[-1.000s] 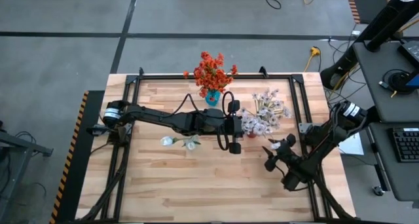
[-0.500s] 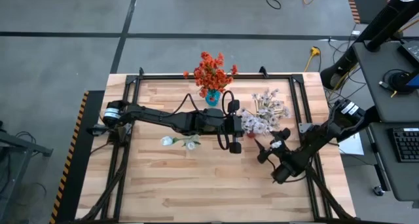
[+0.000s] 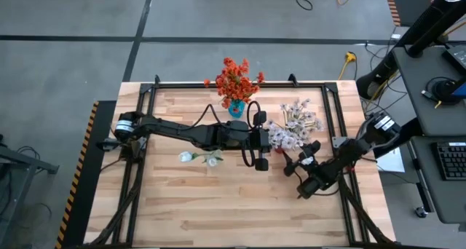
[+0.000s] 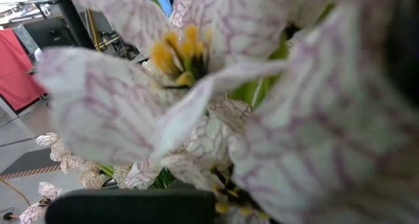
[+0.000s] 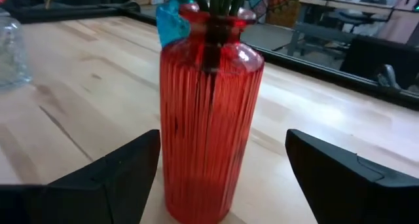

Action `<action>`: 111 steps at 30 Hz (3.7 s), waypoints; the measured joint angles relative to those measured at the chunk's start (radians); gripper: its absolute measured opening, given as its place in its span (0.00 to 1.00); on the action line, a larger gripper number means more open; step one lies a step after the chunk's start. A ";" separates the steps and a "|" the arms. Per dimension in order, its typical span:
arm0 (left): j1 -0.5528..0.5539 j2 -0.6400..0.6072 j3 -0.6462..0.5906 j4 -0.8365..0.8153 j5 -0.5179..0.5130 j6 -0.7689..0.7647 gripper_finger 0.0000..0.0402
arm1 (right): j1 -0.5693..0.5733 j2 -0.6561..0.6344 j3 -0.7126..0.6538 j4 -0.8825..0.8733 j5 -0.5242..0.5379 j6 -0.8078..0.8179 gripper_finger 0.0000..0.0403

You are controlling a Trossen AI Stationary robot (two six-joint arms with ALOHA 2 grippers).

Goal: Sort flowers into vase by color
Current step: Put the white flowers into the red vase

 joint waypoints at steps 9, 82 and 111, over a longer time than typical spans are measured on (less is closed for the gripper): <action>0.003 0.000 0.000 0.005 0.000 0.000 0.02 | -0.031 0.095 0.033 0.014 0.051 0.010 0.79; 0.057 0.058 0.003 0.090 0.002 0.046 0.02 | -0.152 0.150 0.100 0.045 -0.036 -0.058 0.60; 0.057 0.067 0.032 0.074 -0.010 0.053 0.20 | -0.152 0.150 0.100 0.044 -0.038 -0.062 0.60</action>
